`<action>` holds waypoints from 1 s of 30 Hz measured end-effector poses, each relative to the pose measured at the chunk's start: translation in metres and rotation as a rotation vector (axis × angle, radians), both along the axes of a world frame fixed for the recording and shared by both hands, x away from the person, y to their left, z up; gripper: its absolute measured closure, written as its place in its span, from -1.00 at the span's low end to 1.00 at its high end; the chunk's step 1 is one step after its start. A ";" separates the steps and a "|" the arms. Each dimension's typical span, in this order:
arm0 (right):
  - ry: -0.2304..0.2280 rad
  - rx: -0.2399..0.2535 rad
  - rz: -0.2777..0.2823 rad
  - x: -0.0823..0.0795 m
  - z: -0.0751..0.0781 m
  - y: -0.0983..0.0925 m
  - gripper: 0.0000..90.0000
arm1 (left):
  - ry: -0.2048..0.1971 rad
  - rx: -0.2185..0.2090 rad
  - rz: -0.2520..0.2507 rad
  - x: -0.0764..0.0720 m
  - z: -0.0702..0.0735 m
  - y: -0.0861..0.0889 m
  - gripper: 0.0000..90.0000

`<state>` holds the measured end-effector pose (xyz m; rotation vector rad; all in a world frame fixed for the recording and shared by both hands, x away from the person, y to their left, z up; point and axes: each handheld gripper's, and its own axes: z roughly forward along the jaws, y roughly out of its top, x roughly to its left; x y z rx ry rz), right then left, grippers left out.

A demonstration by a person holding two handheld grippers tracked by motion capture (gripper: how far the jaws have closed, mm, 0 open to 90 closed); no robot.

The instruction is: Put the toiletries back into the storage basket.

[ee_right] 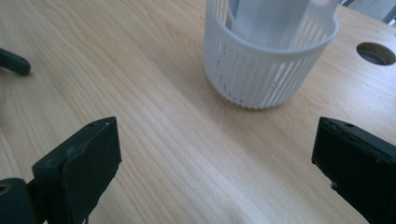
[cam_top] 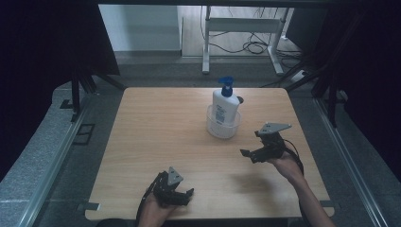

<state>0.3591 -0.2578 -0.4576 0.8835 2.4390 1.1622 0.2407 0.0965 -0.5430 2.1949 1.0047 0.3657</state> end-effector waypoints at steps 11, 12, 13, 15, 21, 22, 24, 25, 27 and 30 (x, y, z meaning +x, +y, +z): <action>0.011 -0.024 -0.006 -0.019 -0.020 -0.007 -0.97 | 0.000 -0.004 0.003 0.000 0.000 0.000 -0.73; 0.011 -0.028 -0.007 -0.021 -0.022 -0.007 -0.97 | 0.000 -0.003 0.003 0.000 0.000 0.000 -0.73; 0.008 -0.033 -0.006 -0.022 -0.023 -0.007 -0.97 | 0.000 -0.003 0.003 0.000 0.000 0.000 -0.73; 0.008 -0.040 -0.007 -0.026 -0.026 -0.008 -0.97 | 0.000 -0.004 0.004 0.000 0.000 0.000 -0.73; 0.007 -0.054 -0.005 -0.037 -0.035 -0.011 -0.97 | 0.000 -0.004 0.004 0.000 0.000 0.000 -0.73; 0.006 -0.057 -0.004 -0.038 -0.037 -0.012 -0.97 | 0.001 -0.004 0.004 0.000 0.000 0.000 -0.73; 0.009 -0.058 -0.003 -0.041 -0.040 -0.013 -0.97 | 0.000 -0.004 0.004 0.000 0.000 0.000 -0.73; 0.012 -0.058 -0.005 -0.044 -0.044 -0.015 -0.97 | 0.000 -0.004 0.004 0.000 0.000 0.000 -0.73; 0.014 -0.058 -0.005 -0.046 -0.046 -0.015 -0.97 | 0.001 -0.002 0.002 0.000 0.000 0.000 -0.73; 0.022 -0.056 -0.003 -0.050 -0.052 -0.016 -0.97 | 0.001 -0.002 0.002 0.000 0.000 0.000 -0.73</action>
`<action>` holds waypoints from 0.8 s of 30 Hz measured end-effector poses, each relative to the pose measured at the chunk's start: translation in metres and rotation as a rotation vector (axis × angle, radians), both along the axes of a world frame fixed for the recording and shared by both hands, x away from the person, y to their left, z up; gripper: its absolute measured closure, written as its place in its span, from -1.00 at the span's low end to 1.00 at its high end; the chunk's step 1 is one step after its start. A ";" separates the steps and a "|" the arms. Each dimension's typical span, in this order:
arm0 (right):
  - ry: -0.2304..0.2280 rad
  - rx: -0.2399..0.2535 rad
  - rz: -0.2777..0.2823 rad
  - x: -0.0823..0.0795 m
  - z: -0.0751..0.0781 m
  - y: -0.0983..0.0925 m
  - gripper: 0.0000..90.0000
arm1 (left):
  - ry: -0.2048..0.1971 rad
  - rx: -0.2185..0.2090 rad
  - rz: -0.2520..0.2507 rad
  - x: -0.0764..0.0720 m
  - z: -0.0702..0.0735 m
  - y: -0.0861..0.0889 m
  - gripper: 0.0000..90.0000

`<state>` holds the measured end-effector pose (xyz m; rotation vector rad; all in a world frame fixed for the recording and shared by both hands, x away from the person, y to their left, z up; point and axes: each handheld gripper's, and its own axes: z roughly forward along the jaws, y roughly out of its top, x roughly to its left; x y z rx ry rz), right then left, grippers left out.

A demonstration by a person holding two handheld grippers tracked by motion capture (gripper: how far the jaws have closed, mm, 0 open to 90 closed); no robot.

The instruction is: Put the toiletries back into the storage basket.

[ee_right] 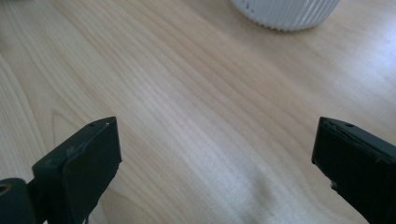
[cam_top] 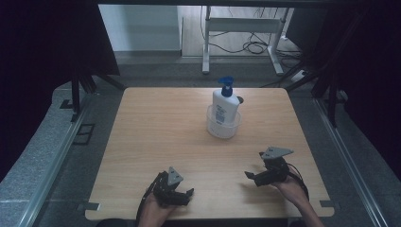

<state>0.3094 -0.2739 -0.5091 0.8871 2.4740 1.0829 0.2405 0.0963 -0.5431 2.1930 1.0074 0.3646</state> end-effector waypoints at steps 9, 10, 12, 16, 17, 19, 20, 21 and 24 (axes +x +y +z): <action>0.023 -0.006 0.005 -0.010 -0.017 0.001 -0.97 | 0.000 0.000 0.001 0.000 0.000 0.000 -0.73; 0.023 -0.006 0.005 -0.010 -0.017 0.001 -0.97 | 0.000 0.000 0.001 0.000 0.000 0.000 -0.73; 0.028 -0.015 0.009 -0.011 -0.021 0.002 -0.97 | 0.000 0.000 0.001 0.000 0.000 0.000 -0.73; 0.042 -0.025 0.013 -0.012 -0.027 0.004 -0.98 | 0.000 0.000 0.001 0.000 0.000 0.000 -0.73; 0.049 -0.025 0.012 -0.012 -0.028 0.004 -0.98 | 0.000 0.000 0.001 0.000 0.000 0.000 -0.73; 0.066 -0.031 0.009 -0.013 -0.033 0.004 -1.00 | 0.000 0.000 0.001 0.000 0.000 0.000 -0.73; 0.056 -0.033 0.008 -0.014 -0.034 0.004 -1.00 | 0.000 0.000 0.001 0.000 0.000 0.000 -0.73; 0.056 -0.033 0.008 -0.014 -0.034 0.004 -1.00 | 0.000 0.000 0.001 0.000 0.000 0.000 -0.73; 0.056 -0.035 0.008 -0.014 -0.034 0.004 -1.00 | 0.000 0.000 0.001 -0.001 0.000 -0.001 -0.73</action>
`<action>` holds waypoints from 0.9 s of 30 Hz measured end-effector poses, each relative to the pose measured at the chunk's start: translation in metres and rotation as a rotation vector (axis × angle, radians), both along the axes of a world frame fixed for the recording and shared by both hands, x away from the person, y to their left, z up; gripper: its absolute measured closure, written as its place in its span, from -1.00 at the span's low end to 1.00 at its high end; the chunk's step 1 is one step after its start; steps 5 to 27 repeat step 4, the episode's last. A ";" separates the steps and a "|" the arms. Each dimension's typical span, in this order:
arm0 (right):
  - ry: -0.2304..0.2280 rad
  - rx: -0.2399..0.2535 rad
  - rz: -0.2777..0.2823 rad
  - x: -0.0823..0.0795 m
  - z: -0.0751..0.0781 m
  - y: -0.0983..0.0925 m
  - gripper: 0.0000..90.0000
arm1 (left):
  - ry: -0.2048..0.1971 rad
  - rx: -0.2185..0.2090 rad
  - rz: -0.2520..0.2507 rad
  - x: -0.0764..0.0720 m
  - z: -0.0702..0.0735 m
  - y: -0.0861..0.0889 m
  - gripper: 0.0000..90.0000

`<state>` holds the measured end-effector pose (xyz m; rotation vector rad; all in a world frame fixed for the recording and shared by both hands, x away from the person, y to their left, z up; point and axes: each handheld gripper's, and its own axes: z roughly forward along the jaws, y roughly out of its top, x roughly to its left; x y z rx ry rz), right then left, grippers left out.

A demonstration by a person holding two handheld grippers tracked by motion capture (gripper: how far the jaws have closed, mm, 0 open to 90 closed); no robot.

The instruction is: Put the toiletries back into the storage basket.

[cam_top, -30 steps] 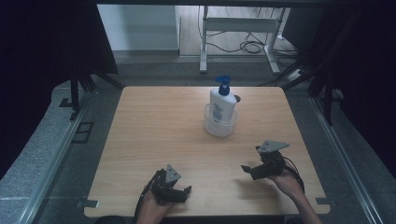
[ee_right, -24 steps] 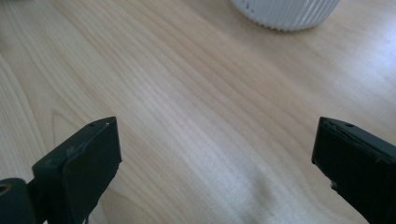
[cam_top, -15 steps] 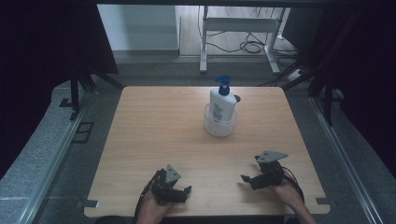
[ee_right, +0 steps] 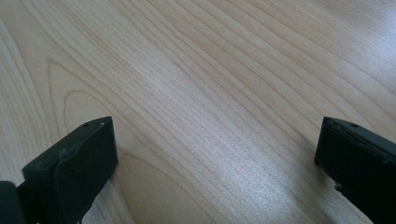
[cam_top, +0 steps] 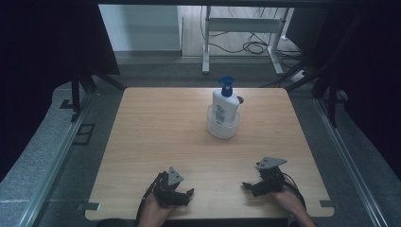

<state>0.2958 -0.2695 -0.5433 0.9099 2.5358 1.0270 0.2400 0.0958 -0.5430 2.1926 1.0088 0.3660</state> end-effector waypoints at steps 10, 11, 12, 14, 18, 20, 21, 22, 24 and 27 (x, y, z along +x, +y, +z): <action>-0.001 0.002 -0.002 0.000 0.000 0.000 -1.00 | 0.001 0.000 0.000 0.000 0.000 0.000 -0.73; -0.001 0.002 -0.002 0.000 0.000 0.000 -1.00 | 0.001 0.000 0.000 0.000 0.000 0.000 -0.73; -0.001 0.002 -0.002 0.000 0.000 0.000 -1.00 | 0.001 0.000 0.000 0.000 0.000 0.000 -0.73; -0.001 0.002 -0.002 0.000 0.000 0.000 -1.00 | 0.001 0.000 0.000 0.000 0.000 0.000 -0.73; -0.001 0.002 -0.002 0.000 0.000 0.000 -1.00 | 0.001 0.000 0.000 0.000 0.000 0.000 -0.73; -0.001 0.002 -0.002 0.000 0.000 0.000 -1.00 | 0.001 0.000 0.000 0.000 0.000 0.000 -0.73; -0.001 0.002 -0.002 0.000 0.000 0.000 -1.00 | 0.001 0.000 0.000 0.000 0.000 0.000 -0.73; -0.001 0.002 -0.002 0.000 0.000 0.000 -1.00 | 0.001 0.000 0.000 0.000 0.000 0.000 -0.73; -0.001 0.002 -0.002 0.000 0.000 0.000 -1.00 | 0.001 0.000 0.000 0.000 0.000 0.000 -0.73; -0.001 0.002 -0.002 0.000 0.000 0.000 -1.00 | 0.001 0.000 0.000 0.000 0.000 0.000 -0.73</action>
